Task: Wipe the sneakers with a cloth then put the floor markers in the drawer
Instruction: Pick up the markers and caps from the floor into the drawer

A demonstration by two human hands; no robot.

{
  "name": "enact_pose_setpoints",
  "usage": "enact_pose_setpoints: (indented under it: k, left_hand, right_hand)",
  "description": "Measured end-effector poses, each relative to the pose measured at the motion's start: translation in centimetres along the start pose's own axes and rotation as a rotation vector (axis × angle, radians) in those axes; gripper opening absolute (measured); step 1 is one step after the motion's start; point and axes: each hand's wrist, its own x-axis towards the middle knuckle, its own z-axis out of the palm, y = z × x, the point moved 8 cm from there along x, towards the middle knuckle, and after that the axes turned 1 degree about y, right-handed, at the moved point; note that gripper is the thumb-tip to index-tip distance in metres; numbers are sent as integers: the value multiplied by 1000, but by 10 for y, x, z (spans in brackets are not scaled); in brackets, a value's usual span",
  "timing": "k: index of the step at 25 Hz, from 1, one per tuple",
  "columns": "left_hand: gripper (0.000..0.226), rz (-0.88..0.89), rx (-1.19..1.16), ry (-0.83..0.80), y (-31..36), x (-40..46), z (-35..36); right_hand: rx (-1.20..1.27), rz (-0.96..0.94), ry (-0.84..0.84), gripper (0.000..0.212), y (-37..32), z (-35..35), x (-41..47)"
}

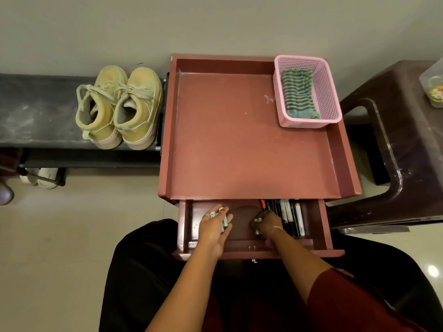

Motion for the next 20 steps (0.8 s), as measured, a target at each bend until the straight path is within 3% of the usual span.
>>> enact_pose_setpoints:
  k: [6,10,11,13,15,16,20]
  left_hand:
    - [24,1,-27,-1,4,1,1]
    - [25,6,-31,2,7,-3,2]
    - [25,6,-35,-3,7,-4,2]
    - [25,-2,-43,-19,7,-6,2]
    - [22,-19,-39,-39,6,-7,4]
    - [20,-27,-41,-48,5,-8,5]
    - [15,-48,-53,-62,0,-9,9]
  right_hand:
    - [-171,-8,97,35,1,-7,-1]
    - [-242,-34,132,23,6,-21,-5]
    - [-178,-43,122,16,6,-26,-6]
    - [239,-29,42,5,1,-30,-17]
    - [721,11,-140,6,-15,-26,-42]
    - [846,8,-245,14,-27,-21,-54]
    - [938,-108,-524,30,-67,2,-82]
